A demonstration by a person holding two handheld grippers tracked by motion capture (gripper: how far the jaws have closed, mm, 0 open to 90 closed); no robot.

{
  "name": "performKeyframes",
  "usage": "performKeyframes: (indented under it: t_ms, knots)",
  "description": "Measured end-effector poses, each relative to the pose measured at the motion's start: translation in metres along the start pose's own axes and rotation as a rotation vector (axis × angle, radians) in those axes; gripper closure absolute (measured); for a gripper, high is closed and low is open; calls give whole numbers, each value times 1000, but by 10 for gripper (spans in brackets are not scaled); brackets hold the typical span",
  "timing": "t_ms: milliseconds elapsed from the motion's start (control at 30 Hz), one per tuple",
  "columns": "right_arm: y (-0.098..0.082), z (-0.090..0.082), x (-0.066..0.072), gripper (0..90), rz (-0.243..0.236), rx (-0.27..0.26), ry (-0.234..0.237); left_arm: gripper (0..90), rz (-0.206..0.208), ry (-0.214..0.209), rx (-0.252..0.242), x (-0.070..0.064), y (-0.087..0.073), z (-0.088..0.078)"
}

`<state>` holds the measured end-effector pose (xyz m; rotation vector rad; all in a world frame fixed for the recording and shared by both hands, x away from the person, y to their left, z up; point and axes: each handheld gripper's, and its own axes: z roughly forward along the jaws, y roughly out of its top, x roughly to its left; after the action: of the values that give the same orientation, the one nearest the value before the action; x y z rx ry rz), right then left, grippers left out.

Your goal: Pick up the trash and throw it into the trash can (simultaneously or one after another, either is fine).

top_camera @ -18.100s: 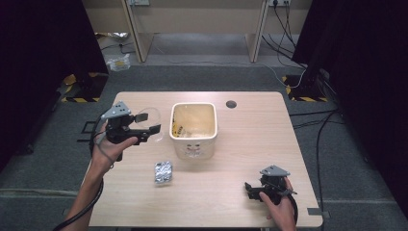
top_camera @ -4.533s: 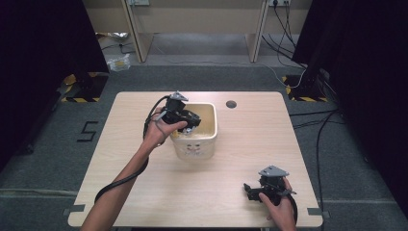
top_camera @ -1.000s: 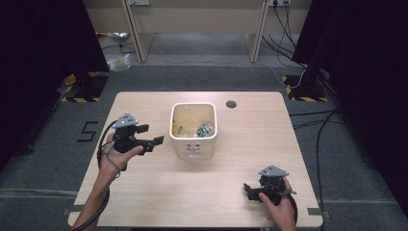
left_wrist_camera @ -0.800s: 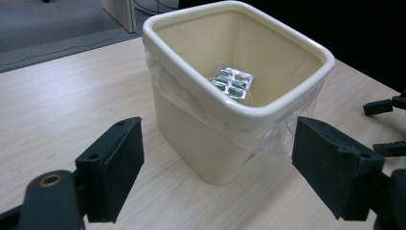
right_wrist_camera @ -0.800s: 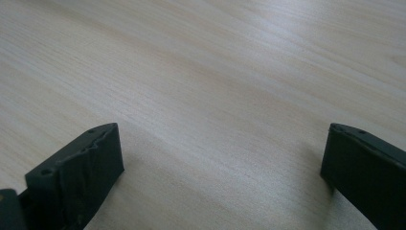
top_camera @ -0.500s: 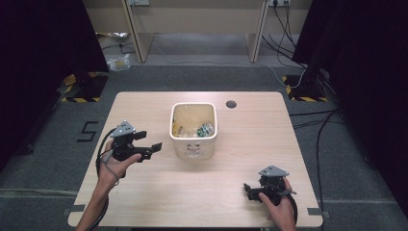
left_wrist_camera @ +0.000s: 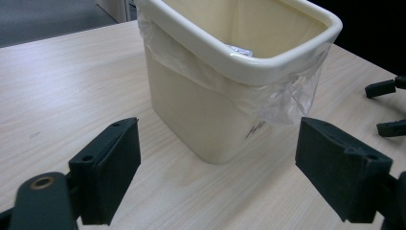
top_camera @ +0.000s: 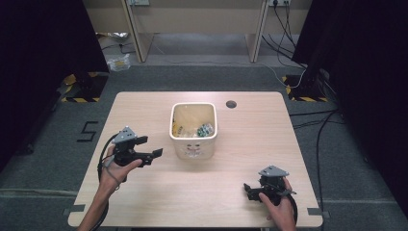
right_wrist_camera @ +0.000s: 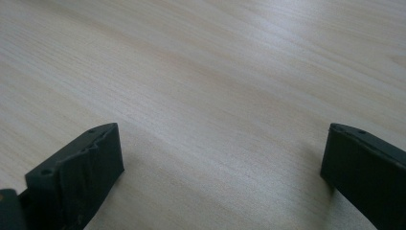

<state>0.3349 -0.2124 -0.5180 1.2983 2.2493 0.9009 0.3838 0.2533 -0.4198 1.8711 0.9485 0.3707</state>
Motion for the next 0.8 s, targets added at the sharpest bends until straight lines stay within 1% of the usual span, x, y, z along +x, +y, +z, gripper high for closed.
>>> performKeyframes:
  t_ms: [133,333,667,733,800]
  knots:
    - [0,0,0,8,0,0,0,153,10,-12,8,-3,-5,2]
    - [0,0,0,8,0,-1,0,152,16,-20,9,-5,-14,2]
    - [0,0,0,8,0,-1,0,152,17,-20,7,-5,-27,1]
    - [0,0,0,8,0,0,0,152,21,-19,5,-6,-30,1]
    - [0,0,0,8,0,0,0,152,30,-15,16,-6,-33,1]
